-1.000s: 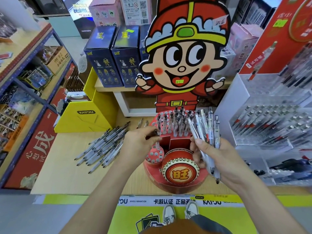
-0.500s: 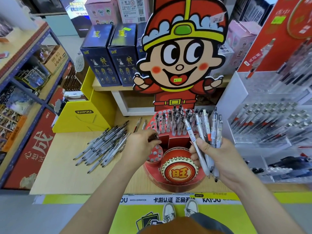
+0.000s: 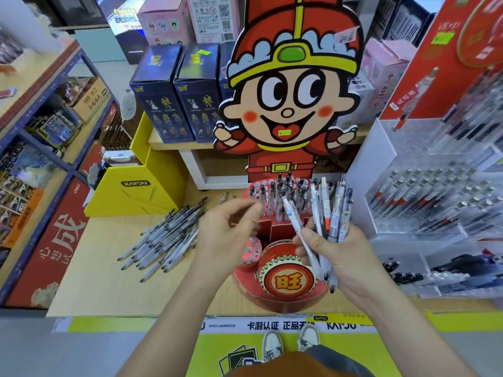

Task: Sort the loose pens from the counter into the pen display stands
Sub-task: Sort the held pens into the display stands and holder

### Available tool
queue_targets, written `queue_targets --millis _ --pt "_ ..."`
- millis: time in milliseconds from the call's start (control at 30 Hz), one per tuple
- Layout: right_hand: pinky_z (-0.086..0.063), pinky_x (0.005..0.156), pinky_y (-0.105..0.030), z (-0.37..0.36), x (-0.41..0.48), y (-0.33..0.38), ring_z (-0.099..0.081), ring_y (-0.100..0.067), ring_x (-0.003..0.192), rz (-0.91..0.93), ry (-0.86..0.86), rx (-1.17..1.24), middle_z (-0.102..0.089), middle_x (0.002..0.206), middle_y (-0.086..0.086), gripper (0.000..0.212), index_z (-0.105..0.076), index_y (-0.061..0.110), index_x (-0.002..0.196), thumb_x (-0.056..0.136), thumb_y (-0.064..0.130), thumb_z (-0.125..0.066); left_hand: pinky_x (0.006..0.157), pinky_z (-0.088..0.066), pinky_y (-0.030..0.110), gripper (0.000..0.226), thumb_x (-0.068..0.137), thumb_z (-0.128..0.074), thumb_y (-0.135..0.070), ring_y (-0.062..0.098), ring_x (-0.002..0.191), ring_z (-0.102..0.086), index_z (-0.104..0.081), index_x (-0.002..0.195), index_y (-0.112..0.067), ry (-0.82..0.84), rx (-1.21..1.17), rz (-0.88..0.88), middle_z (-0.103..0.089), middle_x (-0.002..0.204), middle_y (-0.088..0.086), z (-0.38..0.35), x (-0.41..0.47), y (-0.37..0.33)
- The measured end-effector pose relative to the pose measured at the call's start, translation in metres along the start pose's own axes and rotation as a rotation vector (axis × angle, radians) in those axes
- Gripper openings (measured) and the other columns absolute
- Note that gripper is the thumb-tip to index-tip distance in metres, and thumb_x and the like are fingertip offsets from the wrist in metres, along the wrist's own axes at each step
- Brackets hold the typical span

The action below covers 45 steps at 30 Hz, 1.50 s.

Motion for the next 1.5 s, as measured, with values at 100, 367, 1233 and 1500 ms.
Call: queue_targets --millis 100,367,1233,1500 --pt "-0.055 0.055 -0.027 -0.003 0.000 0.001 -0.067 -0.022 0.065 0.014 0.003 -0.021 -0.072 0.077 -0.015 0.032 -0.066 0.001 0.092 0.068 0.021 -0.071 0.065 -0.055 0.024 0.025 0.088 -0.063 -0.022 0.014 0.081 -0.068 -0.068 0.112 -0.019 0.250 -0.355 0.121 -0.073 0.098 0.001 -0.032 -0.008 -0.019" --pt "-0.059 0.056 -0.035 -0.019 -0.012 0.000 -0.069 -0.028 0.067 -0.064 0.195 0.061 -0.073 0.087 -0.019 0.031 -0.069 0.008 0.103 0.078 0.025 -0.063 0.069 -0.054 0.030 0.026 0.069 -0.076 -0.021 0.020 0.074 -0.066 -0.070 0.092 -0.009 0.182 -0.481 0.131 -0.072 0.082 0.013 -0.032 -0.002 -0.016" --pt "-0.027 0.044 -0.023 0.014 -0.015 -0.007 -0.036 -0.012 0.046 -0.063 0.252 -0.258 -0.044 0.061 -0.004 0.037 -0.064 0.001 0.101 0.084 0.034 -0.059 0.071 -0.055 0.027 0.013 0.087 -0.064 -0.005 0.021 0.080 -0.071 -0.070 0.098 -0.011 -0.113 -0.355 -0.071 -0.074 0.085 0.008 0.039 0.030 -0.059" --pt "-0.026 0.040 -0.022 0.046 -0.019 0.016 -0.035 -0.013 0.043 0.030 0.019 -0.044 -0.055 0.066 -0.007 0.032 -0.063 -0.004 0.092 0.081 0.026 -0.063 0.075 -0.055 0.024 0.018 0.090 -0.058 0.002 0.014 0.089 -0.070 -0.066 0.097 -0.012 0.055 -0.334 -0.148 -0.075 0.088 0.001 -0.010 0.021 -0.079"
Point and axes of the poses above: each hand's wrist, its own x-axis towards the middle knuckle, its own z-axis out of the back of the hand, y = z × x, the point moved 9 cm from there along x, towards the middle knuckle
